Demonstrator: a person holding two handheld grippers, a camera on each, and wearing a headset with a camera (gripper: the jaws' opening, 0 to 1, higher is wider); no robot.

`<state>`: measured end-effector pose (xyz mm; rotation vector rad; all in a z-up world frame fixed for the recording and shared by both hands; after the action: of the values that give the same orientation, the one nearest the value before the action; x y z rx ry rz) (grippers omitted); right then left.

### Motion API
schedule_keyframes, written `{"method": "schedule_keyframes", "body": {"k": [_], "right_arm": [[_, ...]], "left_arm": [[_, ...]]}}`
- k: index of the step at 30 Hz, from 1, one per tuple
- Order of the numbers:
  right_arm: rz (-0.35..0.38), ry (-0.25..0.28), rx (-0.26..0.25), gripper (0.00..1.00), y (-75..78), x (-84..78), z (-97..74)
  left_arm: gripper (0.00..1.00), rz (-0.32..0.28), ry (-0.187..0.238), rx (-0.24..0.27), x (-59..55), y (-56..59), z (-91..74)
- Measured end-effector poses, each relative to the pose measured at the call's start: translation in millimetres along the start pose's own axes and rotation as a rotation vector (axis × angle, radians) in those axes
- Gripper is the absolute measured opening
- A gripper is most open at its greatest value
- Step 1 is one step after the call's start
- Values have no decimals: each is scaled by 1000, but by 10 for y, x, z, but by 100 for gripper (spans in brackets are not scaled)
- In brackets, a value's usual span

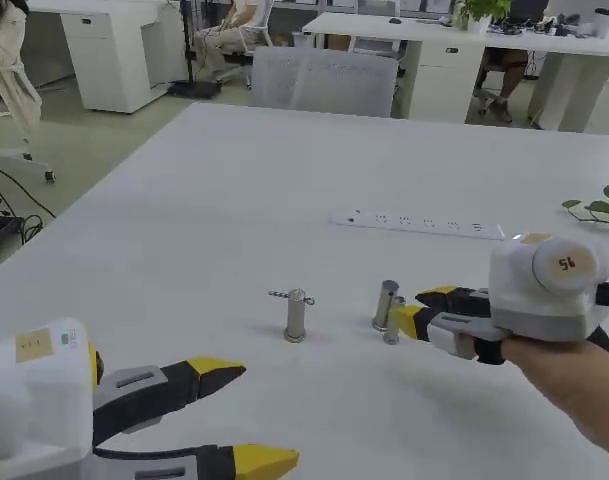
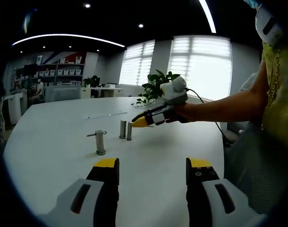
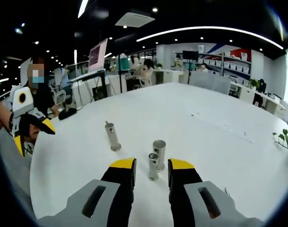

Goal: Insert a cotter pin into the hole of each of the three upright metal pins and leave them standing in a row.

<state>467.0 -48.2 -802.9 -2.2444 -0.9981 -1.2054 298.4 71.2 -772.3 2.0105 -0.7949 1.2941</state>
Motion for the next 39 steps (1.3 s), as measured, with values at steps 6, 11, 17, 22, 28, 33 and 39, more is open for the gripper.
{"method": "schedule_keyframes", "body": {"k": [6,11,17,22,28,33,39], "right_arm": [[12,-12,-28,22,3,-38,69],[22,-13,-37,20,-3,-29,111],[9,-17,-45,17,-9,-25,129],[3,-16,-58,13,16,-19,115],[-23,-20,-66,11,39,-26,125],[-56,-22,-56,10,21,-24,131],[-74,-30,-49,9,24,-46,112]], "left_arm": [[55,-2,-5,-2,-6,-10,25],[54,-4,-6,-3,-5,-17,31],[53,-9,-10,-5,-18,-20,46],[52,-13,-12,-6,-24,-14,59],[52,-15,-16,-7,-31,-16,67],[51,-15,-21,-6,-40,-27,67],[51,-14,-26,-9,-45,-13,69]]}}
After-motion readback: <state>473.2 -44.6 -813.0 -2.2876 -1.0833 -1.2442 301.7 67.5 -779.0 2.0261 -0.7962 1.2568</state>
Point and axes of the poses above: the centre of the closed fingertips' face, and the gripper's own axes: z roughly forward along the fingers, y roughly to its right, x roughly out of its top, the point moved 1 cm from there along -z, roughly backward along the fingers, and after that the axes turned 5 degrees about -y, right-handed, at the moved point
